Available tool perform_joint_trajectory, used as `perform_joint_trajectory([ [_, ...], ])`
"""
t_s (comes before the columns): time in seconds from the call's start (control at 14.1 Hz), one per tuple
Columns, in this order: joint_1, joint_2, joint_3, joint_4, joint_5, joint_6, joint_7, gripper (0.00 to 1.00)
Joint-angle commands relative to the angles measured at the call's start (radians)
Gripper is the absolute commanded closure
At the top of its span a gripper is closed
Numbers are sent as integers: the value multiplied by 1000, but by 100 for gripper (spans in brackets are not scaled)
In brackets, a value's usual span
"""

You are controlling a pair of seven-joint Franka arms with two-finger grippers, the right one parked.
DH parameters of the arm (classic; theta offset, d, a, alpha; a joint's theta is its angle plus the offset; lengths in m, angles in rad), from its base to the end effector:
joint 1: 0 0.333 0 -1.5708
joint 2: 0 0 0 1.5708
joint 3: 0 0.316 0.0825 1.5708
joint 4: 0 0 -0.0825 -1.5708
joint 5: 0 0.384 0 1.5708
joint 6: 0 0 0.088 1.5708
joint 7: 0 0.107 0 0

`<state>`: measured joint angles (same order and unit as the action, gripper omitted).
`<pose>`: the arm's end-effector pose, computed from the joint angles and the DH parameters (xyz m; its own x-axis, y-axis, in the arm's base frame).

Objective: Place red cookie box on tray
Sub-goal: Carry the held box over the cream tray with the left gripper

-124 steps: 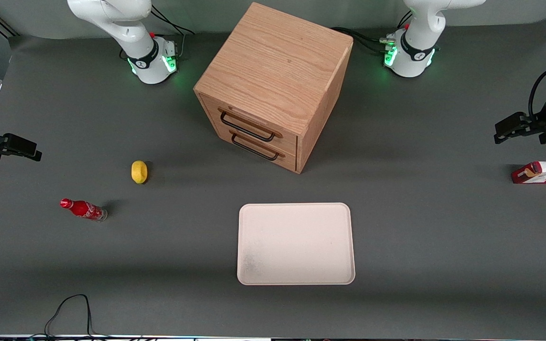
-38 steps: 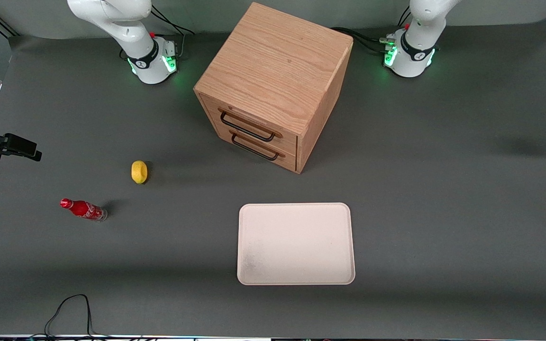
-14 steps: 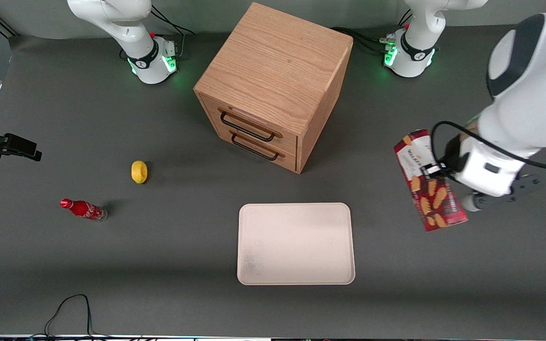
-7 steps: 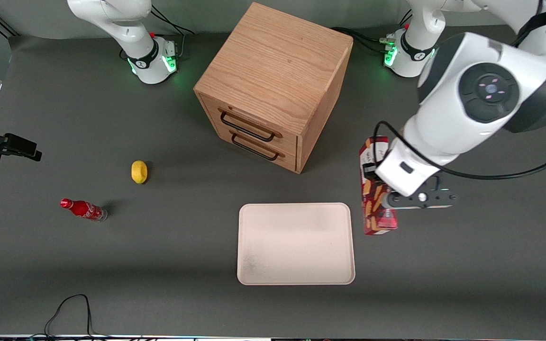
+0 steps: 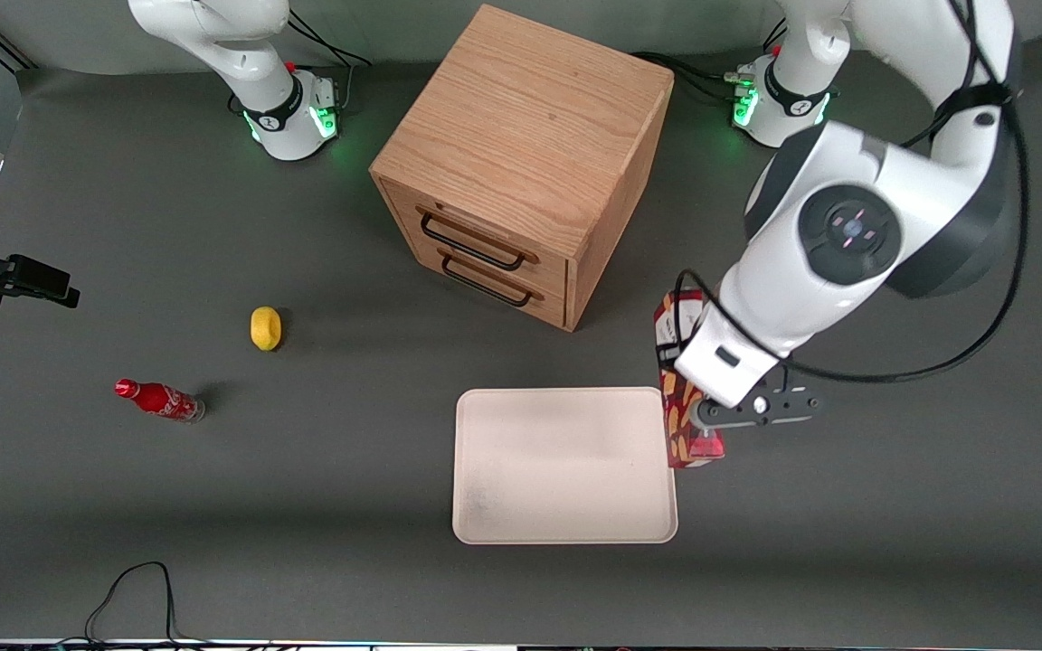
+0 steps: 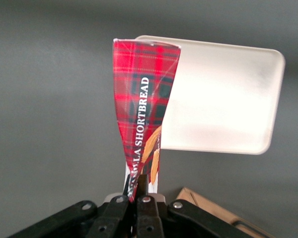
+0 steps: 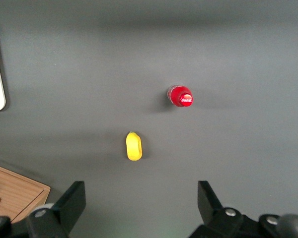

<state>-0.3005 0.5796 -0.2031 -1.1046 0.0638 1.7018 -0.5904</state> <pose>0.6535 -0.3064 0.4907 0.9936 0.1130 -0.0034 0.1130 -0.9921 0.0546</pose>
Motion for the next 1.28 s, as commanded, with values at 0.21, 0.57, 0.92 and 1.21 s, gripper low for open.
perform_joint_trajectory([
  [0.21,-25,177,19,6,87,215,-39,100],
  [0.57,-19,252,19,-72,132,403,-31,100],
  [0.92,-19,298,19,-72,166,406,-25,100],
  [1.21,-25,304,19,-74,156,406,-45,100],
])
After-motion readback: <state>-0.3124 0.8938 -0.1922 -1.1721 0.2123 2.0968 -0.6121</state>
